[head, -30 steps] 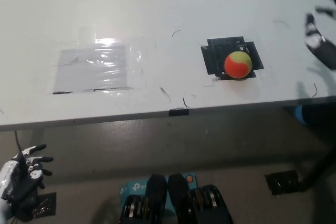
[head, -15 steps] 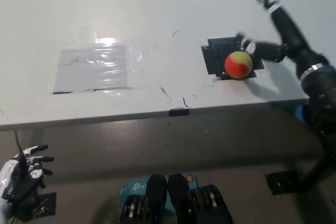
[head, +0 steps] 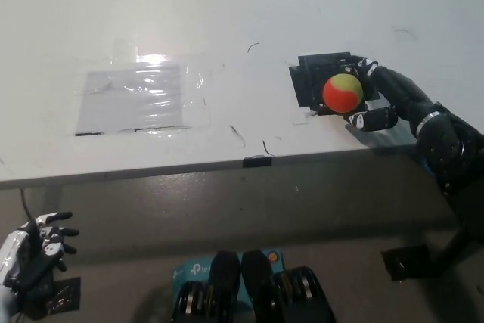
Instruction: The robot uses right hand to squeeze a small tennis ball placed on the black area of the table
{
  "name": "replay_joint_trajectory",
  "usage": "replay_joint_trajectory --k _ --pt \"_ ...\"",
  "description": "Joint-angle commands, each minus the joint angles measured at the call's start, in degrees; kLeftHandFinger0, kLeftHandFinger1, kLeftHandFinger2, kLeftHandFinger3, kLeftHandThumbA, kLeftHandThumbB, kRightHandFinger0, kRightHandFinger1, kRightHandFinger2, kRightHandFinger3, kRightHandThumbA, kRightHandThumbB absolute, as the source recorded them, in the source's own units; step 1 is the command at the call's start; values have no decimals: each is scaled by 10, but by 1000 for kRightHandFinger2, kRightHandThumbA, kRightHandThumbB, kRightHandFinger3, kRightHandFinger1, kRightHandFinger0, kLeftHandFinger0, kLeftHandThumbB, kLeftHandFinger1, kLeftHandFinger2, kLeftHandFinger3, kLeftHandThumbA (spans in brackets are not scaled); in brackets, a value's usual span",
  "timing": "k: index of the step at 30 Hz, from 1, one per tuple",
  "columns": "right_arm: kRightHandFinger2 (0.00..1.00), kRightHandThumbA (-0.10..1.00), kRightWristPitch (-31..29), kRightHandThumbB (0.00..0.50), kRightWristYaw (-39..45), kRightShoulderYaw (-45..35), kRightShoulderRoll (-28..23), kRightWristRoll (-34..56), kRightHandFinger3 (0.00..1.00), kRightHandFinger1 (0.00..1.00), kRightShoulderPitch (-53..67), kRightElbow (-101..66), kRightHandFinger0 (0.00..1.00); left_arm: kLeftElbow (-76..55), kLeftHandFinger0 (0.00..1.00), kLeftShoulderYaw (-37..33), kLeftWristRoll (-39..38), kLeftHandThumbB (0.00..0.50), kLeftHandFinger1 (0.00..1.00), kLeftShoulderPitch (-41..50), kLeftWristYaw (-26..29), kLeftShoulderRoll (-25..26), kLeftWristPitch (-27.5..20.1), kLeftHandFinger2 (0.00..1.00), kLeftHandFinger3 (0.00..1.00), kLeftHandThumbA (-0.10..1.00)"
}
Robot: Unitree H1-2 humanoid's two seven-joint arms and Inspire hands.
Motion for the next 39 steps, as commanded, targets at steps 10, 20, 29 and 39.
replay_joint_trajectory --k 10,20,29,39 --pt "1000 702 -64 434 -10 13 41 -45 1000 1000 -86 25 1000 -6 329 -2 2 0 450 -10 -13 12 -13 577 705 186" --pt "1000 619 -68 447 -12 22 43 -79 1000 1000 -93 51 1000 -9 303 -4 -2 0 403 -28 -15 12 -7 526 640 284" --pt "1000 564 -82 450 -21 38 14 -105 1000 1000 -82 109 1000 -16 317 -5 0 0 440 -24 -19 12 -13 596 721 135" --pt "1000 621 -90 471 -13 40 24 -113 1000 1000 -83 94 1000 -18 360 -5 3 0 466 -23 -21 11 -3 603 748 124"
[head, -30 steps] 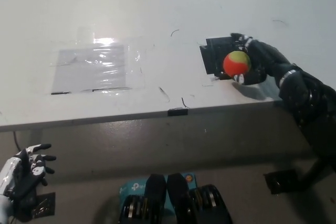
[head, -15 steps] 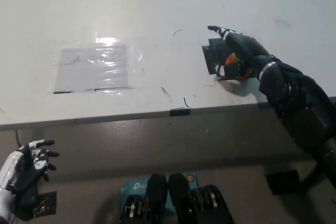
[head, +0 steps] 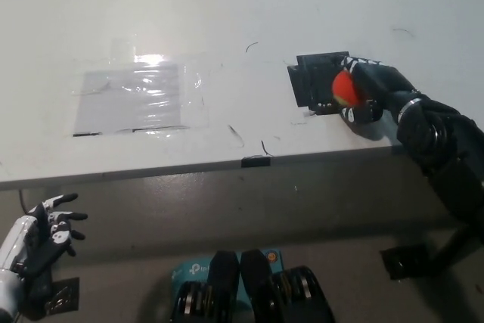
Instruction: The robot uses right hand to squeeze a small tennis ball placed on the black area of the table
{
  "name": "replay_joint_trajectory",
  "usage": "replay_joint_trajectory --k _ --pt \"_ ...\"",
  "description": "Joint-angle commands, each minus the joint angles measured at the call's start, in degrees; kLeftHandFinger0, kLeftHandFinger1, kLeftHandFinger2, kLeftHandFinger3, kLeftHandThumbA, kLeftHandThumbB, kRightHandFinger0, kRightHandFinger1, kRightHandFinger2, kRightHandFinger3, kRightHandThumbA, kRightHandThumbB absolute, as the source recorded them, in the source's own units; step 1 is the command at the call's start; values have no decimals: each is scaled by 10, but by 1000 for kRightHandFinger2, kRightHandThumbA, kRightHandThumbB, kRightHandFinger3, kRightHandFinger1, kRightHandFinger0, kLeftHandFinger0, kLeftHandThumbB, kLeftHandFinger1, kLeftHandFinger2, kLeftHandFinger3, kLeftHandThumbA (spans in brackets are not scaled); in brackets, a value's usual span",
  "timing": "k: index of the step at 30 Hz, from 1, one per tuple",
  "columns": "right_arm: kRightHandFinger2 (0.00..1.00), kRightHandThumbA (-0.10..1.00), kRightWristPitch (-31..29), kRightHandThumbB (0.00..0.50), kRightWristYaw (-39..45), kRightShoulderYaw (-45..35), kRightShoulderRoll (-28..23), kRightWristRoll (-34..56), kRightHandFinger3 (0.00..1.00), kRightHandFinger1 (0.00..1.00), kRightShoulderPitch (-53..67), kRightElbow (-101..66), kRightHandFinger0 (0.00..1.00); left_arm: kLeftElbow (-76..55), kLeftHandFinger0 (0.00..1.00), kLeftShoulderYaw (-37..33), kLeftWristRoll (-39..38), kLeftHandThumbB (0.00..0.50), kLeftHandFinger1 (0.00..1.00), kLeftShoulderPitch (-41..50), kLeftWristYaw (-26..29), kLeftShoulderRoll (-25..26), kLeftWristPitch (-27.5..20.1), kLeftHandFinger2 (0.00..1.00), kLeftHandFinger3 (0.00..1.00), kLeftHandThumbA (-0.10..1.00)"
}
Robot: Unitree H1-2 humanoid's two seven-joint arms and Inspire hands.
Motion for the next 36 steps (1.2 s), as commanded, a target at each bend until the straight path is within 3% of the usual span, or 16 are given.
replay_joint_trajectory --k 1,14,23,30,36 --pt "1000 604 -25 469 -8 -2 3 -11 1000 1000 -23 -22 1000 -17 356 -1 1 0 466 -1 -6 11 -5 602 747 110" --pt "1000 620 -31 466 8 4 27 -15 1000 1000 -14 -61 1000 -17 328 0 -1 0 450 3 -7 9 -9 578 720 207" --pt "1000 581 -26 441 8 0 6 -18 1000 1000 5 -50 1000 -14 372 -1 4 0 485 11 -7 12 -16 611 756 203" --pt "1000 585 -28 442 16 -3 -12 -15 1000 1000 8 -60 1000 -15 307 0 -1 0 449 17 -10 9 -21 573 698 164" --pt "1000 577 -37 438 9 1 -14 -21 1000 1000 4 -65 1000 -15 337 0 1 0 447 19 -5 7 -14 566 721 115"
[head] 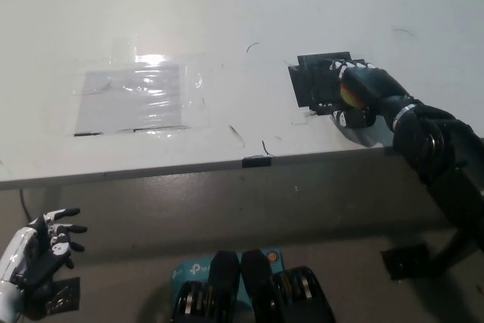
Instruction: The robot uses right hand to squeeze a small tennis ball placed on the black area of the table
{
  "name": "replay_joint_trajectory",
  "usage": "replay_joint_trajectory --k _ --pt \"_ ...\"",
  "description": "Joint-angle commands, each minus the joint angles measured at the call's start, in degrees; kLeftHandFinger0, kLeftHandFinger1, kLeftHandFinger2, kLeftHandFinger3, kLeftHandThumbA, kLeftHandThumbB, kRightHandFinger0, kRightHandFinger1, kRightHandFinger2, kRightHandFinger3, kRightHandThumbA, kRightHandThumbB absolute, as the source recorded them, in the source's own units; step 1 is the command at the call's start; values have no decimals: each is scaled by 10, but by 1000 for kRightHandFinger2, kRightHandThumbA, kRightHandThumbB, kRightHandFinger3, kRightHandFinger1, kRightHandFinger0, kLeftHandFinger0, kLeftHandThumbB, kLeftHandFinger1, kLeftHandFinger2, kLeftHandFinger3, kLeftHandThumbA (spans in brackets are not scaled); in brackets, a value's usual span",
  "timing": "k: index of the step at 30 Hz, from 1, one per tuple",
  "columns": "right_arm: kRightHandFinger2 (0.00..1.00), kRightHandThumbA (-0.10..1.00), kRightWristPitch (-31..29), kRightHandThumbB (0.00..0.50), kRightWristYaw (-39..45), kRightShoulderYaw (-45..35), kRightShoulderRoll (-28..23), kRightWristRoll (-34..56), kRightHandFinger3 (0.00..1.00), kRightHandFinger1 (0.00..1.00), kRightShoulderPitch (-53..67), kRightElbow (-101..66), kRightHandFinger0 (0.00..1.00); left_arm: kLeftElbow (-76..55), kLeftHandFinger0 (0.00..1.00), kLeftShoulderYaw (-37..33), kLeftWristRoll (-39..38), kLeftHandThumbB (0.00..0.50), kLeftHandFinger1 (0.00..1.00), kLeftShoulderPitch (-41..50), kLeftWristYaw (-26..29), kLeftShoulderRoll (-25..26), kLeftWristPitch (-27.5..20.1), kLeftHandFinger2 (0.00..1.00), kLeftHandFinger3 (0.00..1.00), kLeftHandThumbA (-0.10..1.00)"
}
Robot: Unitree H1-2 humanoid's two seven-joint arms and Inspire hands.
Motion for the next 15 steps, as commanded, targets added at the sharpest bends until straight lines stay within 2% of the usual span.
replay_joint_trajectory --k 1,5,8,15 --pt "1000 575 -20 438 2 -5 -10 -7 1000 1000 -15 -21 1000 -14 336 2 -1 0 445 0 -4 6 -12 564 721 111" --pt "1000 575 -22 430 -1 -4 -5 -11 1000 1000 -14 -16 1000 -20 333 2 -2 0 445 -1 -2 4 -6 554 696 119" --pt "1000 597 -23 447 -1 -1 -1 -15 1000 1000 -13 -4 1000 -19 330 0 1 0 451 -3 -2 5 -11 557 695 203" --pt "1000 568 -18 453 8 -2 -3 -13 1000 1000 -5 9 1000 -12 332 -2 -2 0 455 -4 -7 5 -26 567 680 225"
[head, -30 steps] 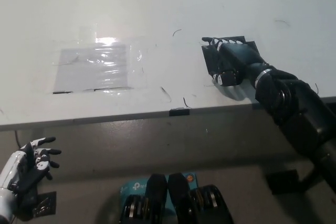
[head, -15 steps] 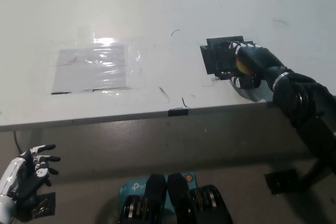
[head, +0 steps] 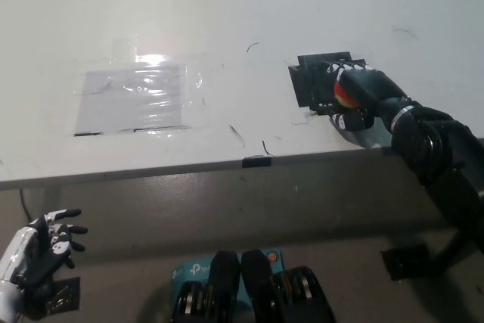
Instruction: The robot uses right hand to squeeze a small tennis ball placed on the black area of the table
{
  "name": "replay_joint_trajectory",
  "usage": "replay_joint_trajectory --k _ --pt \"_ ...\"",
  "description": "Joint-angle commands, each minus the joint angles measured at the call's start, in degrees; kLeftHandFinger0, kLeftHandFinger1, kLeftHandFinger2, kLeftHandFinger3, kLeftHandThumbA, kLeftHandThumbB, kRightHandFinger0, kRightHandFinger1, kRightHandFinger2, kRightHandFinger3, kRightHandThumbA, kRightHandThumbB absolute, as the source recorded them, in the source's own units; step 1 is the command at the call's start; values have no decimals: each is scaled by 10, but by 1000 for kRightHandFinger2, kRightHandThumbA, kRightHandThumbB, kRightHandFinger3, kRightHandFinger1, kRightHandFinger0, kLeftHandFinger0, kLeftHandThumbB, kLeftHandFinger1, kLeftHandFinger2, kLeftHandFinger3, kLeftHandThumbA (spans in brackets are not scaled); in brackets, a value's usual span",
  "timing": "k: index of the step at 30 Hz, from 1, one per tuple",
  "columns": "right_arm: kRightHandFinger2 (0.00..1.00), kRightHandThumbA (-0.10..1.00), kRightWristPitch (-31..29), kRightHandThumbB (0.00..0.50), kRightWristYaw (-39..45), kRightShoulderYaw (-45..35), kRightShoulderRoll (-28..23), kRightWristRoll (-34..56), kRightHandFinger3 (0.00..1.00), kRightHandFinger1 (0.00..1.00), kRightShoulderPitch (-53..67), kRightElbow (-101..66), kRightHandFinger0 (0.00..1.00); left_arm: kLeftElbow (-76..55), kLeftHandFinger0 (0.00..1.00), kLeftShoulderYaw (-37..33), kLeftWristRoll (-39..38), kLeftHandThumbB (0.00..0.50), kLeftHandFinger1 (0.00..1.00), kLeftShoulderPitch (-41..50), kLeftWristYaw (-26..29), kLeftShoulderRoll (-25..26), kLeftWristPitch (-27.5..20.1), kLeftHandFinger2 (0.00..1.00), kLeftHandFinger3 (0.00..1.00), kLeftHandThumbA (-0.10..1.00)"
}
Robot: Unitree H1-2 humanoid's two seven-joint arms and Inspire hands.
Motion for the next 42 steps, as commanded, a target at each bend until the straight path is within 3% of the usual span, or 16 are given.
replay_joint_trajectory --k 1,10,13,15,17,18,20,23,24,25,28,29,31,33,38,42 --pt "1000 562 -5 449 10 -3 -8 -5 1000 1000 -3 -6 1000 -9 326 0 -2 0 450 -2 -7 5 -29 565 676 232" --pt "1000 526 15 417 37 -17 -31 8 1000 1000 2 11 1000 -21 372 4 -5 0 471 -3 -4 4 -8 574 699 190" --pt "1000 451 32 362 64 -26 -29 25 1000 1000 2 17 1000 -19 374 2 -3 0 478 -6 -5 5 -11 583 714 214" --pt "1000 539 36 235 118 -4 -32 19 1000 1000 -10 40 837 -18 357 3 -6 0 457 -6 -6 4 -16 572 709 235" --pt "1000 571 19 206 129 11 -36 8 1000 930 -13 49 741 -18 350 3 -6 0 455 -5 -8 5 -21 578 720 242" --pt "1000 599 10 211 124 18 -37 0 1000 784 -12 51 643 -17 347 3 -4 0 457 -5 -6 5 -20 589 726 244" --pt "853 597 14 205 124 29 -39 -7 1000 624 -12 51 516 -14 338 2 -5 0 458 -5 -9 5 -27 596 732 224" --pt "737 486 36 172 144 48 -40 -17 1000 386 -11 35 217 -14 334 3 -7 0 452 -5 -9 5 -27 589 734 230" --pt "555 88 7 57 130 57 -34 -21 1000 276 -19 57 151 -17 331 6 -8 1 454 -9 -6 5 -24 591 730 260" --pt "510 -79 -6 10 117 61 -34 -22 1000 249 -15 58 117 -14 344 7 -11 0 456 -10 -8 6 -26 591 722 275" --pt "552 -100 -14 0 111 76 -33 -35 1000 344 -14 61 205 -8 335 6 -8 0 453 -11 -9 7 -35 605 725 298" --pt "530 -100 -12 5 104 80 -34 -41 872 360 -11 52 226 -7 335 6 -8 0 453 -10 -9 7 -36 602 727 300" --pt "381 -100 -11 0 96 88 -33 -52 443 295 -11 53 167 -8 337 8 -13 0 454 -10 -10 6 -34 600 727 300" --pt "146 -100 -52 0 -14 100 -34 -88 139 77 -1 71 1 -15 353 9 -13 0 458 -9 -6 4 -25 588 713 311" --pt "636 -100 -77 0 -134 107 -35 -122 139 368 13 80 0 -5 312 11 -14 7 436 -10 -8 4 -36 574 693 337" --pt "626 -100 -67 0 -160 104 -31 -127 245 348 20 80 0 -7 345 9 -9 10 455 -8 -6 4 -34 585 696 373"
